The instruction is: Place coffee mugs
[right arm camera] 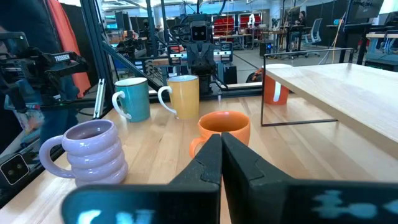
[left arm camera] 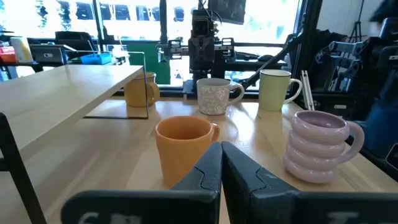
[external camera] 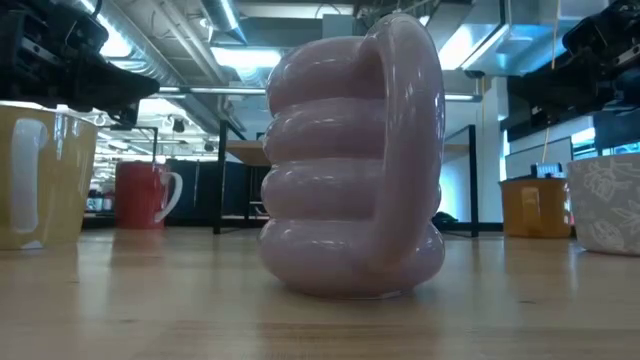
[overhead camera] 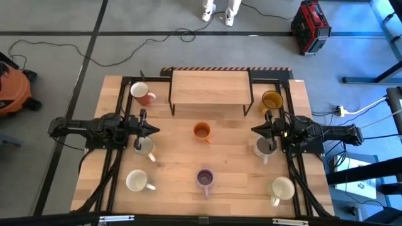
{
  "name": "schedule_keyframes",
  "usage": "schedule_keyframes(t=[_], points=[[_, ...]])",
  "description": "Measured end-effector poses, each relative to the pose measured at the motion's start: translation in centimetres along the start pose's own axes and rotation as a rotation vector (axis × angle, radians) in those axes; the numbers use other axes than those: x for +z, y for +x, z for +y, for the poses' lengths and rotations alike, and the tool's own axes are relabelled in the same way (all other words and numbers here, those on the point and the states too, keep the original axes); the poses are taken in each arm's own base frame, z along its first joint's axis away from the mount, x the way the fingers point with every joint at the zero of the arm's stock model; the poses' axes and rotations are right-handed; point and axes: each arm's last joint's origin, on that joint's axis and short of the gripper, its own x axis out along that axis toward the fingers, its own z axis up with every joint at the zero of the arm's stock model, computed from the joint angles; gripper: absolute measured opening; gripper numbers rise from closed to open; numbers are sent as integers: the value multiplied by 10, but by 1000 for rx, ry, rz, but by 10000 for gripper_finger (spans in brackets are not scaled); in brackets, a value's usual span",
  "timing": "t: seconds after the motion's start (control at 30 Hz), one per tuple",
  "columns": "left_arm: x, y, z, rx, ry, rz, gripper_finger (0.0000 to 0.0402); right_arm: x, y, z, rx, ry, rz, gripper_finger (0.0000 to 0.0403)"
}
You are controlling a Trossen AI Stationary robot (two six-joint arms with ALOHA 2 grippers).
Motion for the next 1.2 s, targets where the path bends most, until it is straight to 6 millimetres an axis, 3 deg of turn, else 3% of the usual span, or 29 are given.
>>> schedule_keyframes(t=[0.57, 0.87, 1.2], points=[[0, 0, 0, 0, 0, 0, 0, 1, 0, -1, -31, -15, -12, 0], [0, 0, 0, 0, 0, -1, 0, 20, -2, 1, 47, 416, -209, 0], [0, 0, 0, 0, 0, -1, 0, 26, -4, -5, -146, 572, -341, 0]])
